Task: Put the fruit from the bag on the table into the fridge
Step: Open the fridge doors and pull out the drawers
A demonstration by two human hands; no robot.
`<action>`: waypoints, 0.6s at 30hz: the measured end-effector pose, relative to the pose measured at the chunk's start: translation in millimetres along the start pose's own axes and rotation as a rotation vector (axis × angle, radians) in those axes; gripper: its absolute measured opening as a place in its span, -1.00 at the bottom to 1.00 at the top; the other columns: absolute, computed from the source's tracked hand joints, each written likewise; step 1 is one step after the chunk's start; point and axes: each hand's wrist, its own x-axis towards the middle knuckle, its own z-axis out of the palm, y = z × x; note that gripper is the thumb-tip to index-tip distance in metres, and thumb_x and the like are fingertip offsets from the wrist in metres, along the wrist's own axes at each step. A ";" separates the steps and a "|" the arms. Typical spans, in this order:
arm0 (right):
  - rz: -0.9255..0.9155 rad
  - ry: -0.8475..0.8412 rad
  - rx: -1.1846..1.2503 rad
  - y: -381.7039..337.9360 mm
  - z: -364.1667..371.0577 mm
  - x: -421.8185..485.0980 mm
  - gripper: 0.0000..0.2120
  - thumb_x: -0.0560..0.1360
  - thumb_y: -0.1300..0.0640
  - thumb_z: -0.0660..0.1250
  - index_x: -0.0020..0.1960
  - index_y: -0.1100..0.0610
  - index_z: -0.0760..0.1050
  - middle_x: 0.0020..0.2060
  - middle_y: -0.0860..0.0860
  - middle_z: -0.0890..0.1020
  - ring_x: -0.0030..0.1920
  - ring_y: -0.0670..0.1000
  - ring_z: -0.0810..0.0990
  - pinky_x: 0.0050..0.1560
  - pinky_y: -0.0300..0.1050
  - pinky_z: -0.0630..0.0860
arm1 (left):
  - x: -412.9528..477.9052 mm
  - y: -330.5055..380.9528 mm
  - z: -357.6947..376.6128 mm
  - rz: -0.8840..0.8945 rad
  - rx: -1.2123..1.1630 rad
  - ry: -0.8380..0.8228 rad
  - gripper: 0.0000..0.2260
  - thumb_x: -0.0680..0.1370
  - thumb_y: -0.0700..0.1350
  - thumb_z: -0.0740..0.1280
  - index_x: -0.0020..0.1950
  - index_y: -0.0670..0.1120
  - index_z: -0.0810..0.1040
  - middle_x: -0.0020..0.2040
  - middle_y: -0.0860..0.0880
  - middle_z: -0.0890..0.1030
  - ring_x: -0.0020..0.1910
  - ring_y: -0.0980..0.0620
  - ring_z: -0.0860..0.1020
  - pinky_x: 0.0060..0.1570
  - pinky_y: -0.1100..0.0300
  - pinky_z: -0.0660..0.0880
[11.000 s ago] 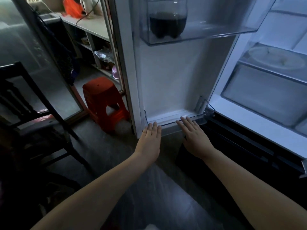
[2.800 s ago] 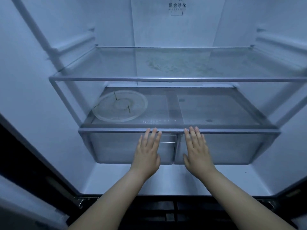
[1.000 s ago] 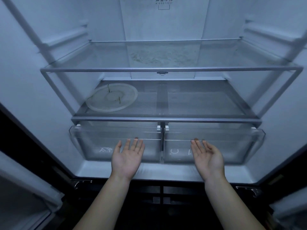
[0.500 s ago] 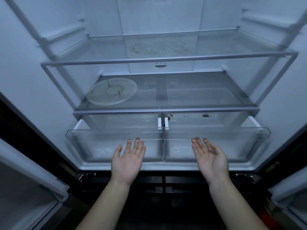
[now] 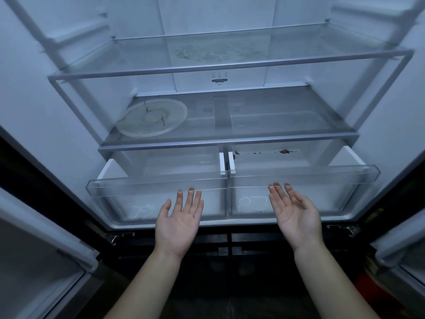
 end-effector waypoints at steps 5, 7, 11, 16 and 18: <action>-0.005 -0.011 0.010 3.1 -10.1 -3.6 -0.80 0.53 0.22 0.17 0.13 0.18 0.46 0.10 0.18 0.63 0.20 0.16 0.57 0.19 0.00 0.50 | -4.1 1.2 -7.2 -0.018 -0.012 -0.069 -0.27 0.10 -0.31 0.60 0.24 -0.08 0.49 0.27 -0.18 0.53 0.25 -0.22 0.51 0.22 -0.11 0.39; -0.014 -0.047 0.018 5.4 -14.0 -6.4 -0.65 0.36 0.22 0.40 0.13 0.18 0.46 0.11 0.19 0.62 0.20 0.16 0.57 0.19 0.01 0.51 | -5.4 1.5 -7.5 -0.035 -0.008 -0.056 -0.33 0.15 -0.30 0.59 0.22 -0.08 0.50 0.26 -0.17 0.54 0.24 -0.21 0.52 0.21 -0.10 0.39; -0.030 -0.069 0.037 8.9 -20.2 -9.1 -0.24 -0.04 0.22 0.63 0.14 0.18 0.48 0.13 0.20 0.61 0.21 0.16 0.57 0.18 0.02 0.51 | -13.2 -1.0 -4.8 -0.044 0.035 0.032 -0.78 0.49 -0.16 0.24 0.12 -0.07 0.52 0.21 -0.14 0.58 0.23 -0.17 0.52 0.23 -0.07 0.39; -0.040 -0.072 0.049 13.3 -26.4 -12.2 -0.28 -0.02 0.22 0.62 0.11 0.17 0.48 0.10 0.18 0.62 0.20 0.16 0.57 0.17 0.03 0.52 | -22.9 -2.1 -13.8 -0.048 0.047 0.033 -0.80 0.55 -0.14 0.18 0.13 -0.06 0.51 0.21 -0.14 0.58 0.22 -0.17 0.53 0.25 -0.06 0.38; -0.043 -0.069 0.044 14.7 -28.1 -16.8 -0.40 0.10 0.23 0.55 0.12 0.16 0.48 0.09 0.17 0.63 0.20 0.15 0.57 0.17 0.02 0.52 | -26.0 -1.3 -16.2 -0.062 0.044 0.025 -0.79 0.56 -0.14 0.18 0.15 -0.06 0.51 0.21 -0.14 0.58 0.22 -0.17 0.53 0.26 -0.06 0.37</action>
